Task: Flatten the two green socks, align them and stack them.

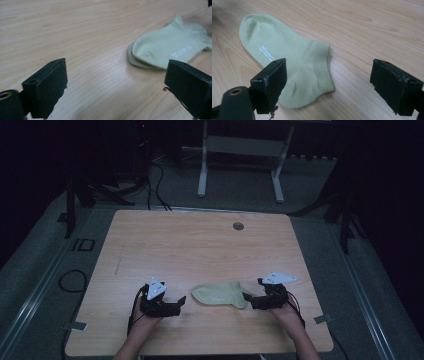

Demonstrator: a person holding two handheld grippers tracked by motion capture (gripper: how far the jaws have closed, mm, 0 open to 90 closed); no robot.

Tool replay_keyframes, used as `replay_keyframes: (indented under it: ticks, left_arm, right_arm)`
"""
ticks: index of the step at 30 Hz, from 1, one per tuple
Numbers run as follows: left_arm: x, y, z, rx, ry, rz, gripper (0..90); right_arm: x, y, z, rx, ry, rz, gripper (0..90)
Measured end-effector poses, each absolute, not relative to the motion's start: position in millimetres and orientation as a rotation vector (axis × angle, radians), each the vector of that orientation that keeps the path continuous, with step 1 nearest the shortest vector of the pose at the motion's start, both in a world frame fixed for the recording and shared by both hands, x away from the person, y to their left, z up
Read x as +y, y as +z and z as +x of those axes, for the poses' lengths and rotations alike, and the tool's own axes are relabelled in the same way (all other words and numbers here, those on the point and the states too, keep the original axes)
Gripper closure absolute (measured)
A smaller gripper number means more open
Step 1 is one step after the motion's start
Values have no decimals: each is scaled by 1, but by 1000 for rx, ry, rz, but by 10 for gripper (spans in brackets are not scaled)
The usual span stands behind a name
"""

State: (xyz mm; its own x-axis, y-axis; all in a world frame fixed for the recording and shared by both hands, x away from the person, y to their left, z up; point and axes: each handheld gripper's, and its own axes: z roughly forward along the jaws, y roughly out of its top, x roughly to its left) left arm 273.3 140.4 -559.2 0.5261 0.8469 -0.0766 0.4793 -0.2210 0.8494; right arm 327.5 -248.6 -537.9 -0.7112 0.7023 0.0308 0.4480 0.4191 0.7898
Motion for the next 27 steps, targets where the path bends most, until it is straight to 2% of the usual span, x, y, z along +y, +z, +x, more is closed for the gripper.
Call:
replay_keyframes:
  ticks: [27]
  left_arm:
    - [207,-561,237,1179,581,1836,24]
  right_arm:
    - [-326,-545,294,2275,1122,1154,142]
